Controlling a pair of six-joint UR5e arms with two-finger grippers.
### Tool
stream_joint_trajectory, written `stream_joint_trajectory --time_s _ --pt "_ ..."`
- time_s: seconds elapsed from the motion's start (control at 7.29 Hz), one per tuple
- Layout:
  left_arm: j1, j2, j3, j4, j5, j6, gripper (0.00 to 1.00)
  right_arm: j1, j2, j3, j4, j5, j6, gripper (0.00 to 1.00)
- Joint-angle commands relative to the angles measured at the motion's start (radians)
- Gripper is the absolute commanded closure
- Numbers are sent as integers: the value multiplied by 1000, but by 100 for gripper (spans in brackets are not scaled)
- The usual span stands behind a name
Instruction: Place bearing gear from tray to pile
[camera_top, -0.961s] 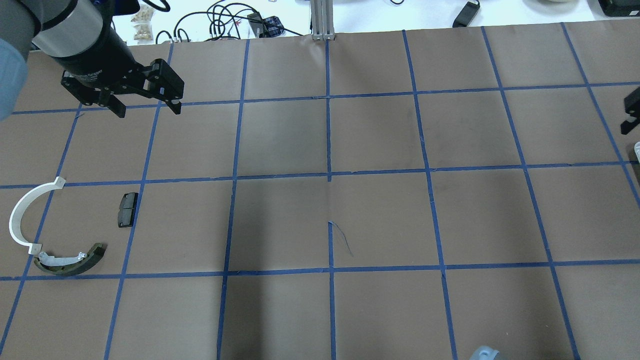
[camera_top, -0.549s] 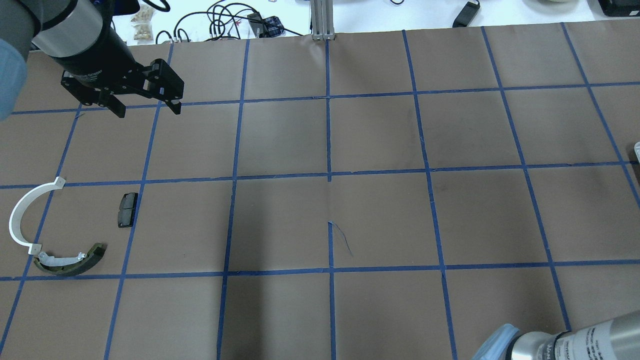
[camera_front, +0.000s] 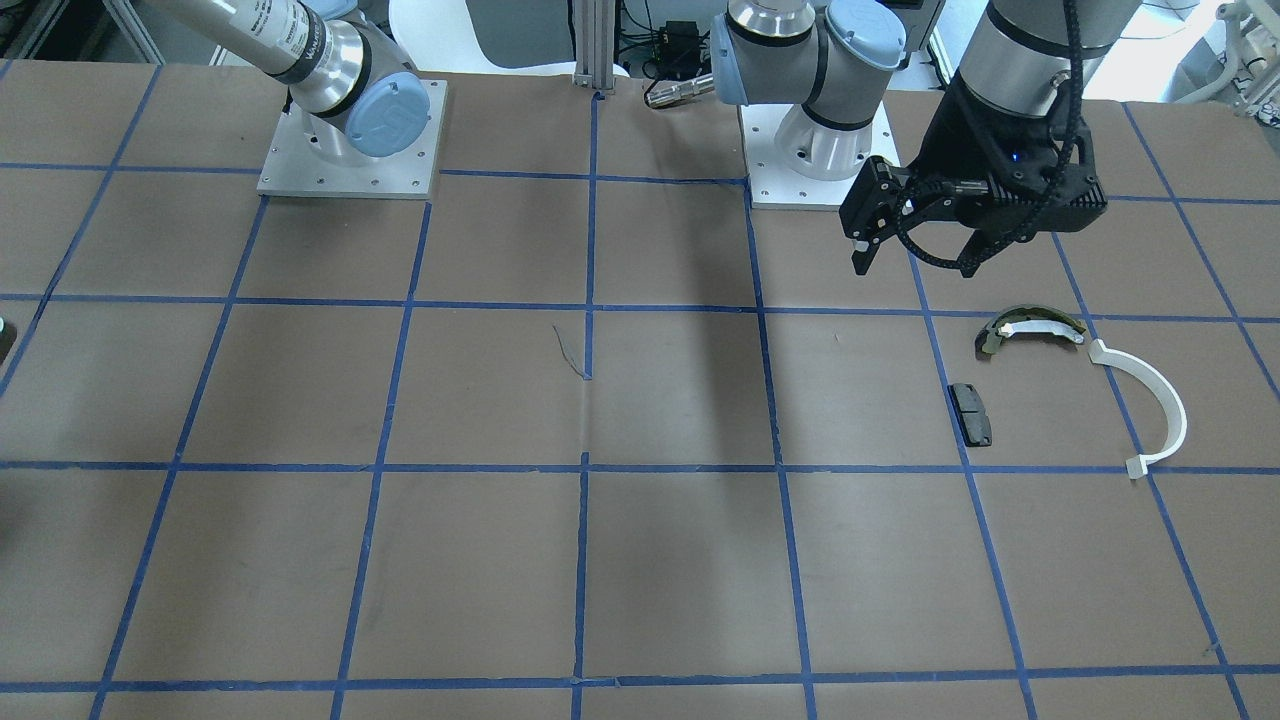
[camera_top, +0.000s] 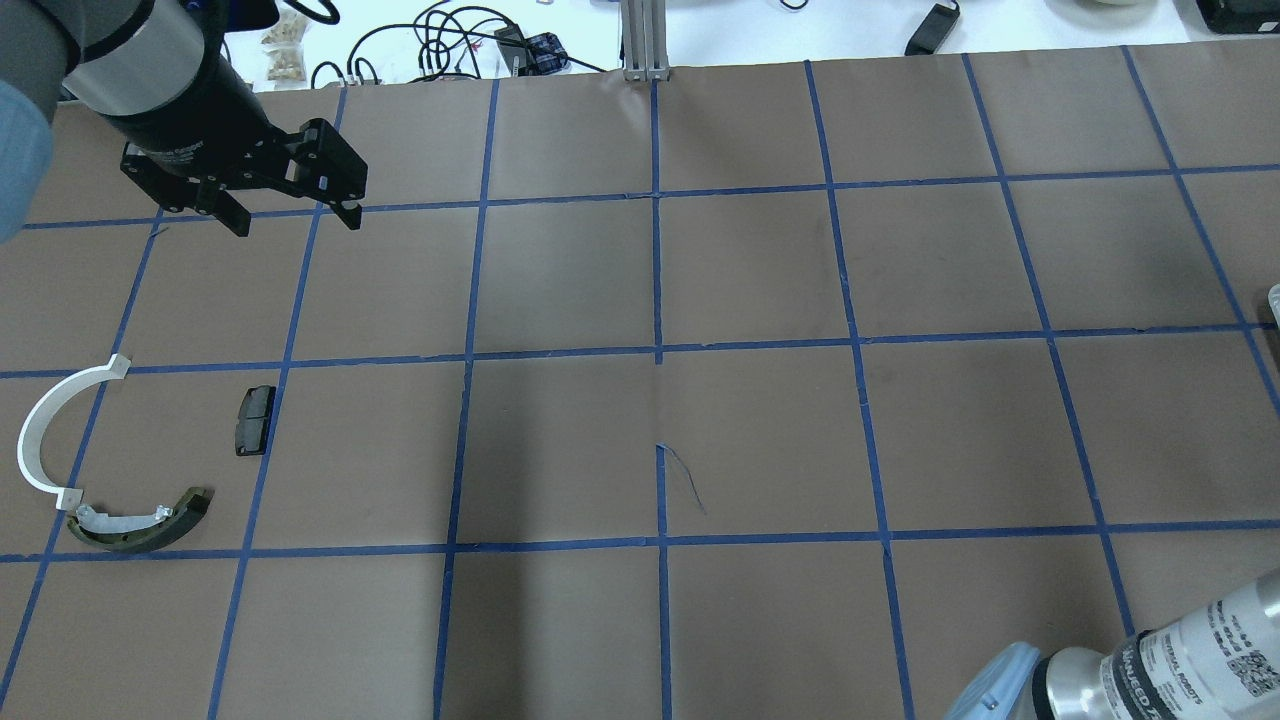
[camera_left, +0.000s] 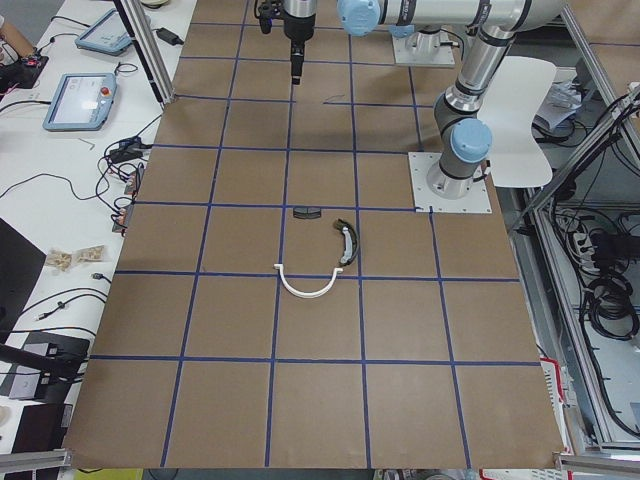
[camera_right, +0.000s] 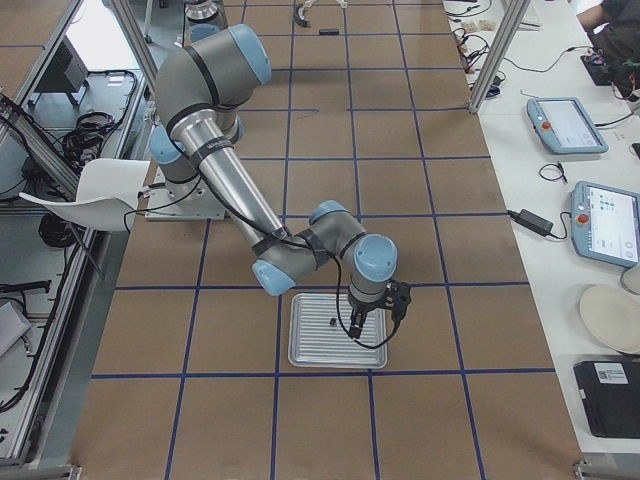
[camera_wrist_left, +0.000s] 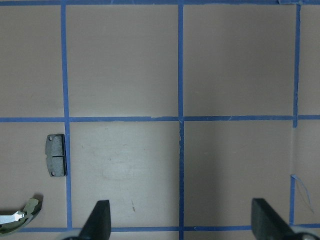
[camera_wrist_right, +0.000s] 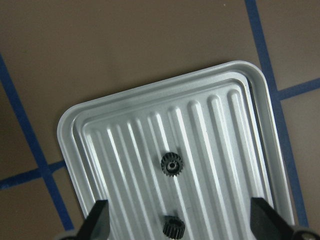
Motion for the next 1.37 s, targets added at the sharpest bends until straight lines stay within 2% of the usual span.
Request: stream_joint_trajectory --time_s 0.0,0.41,0.82,1.1,1.24 --pt "0 0 0 0 -1 0 0 -1 63 -24 -4 6 45 0" --pt "0 0 0 -1 -1 0 0 -1 90 -13 -2 1 75 14" --pt "1 0 8 5 -6 11 0 -1 122 -29 -18 1 73 15" --pt "3 -11 -3 6 -9 11 0 -1 123 -24 -16 -3 78 29" --pt "0 0 -3 8 -7 11 0 -1 123 -23 -13 -14 78 41"
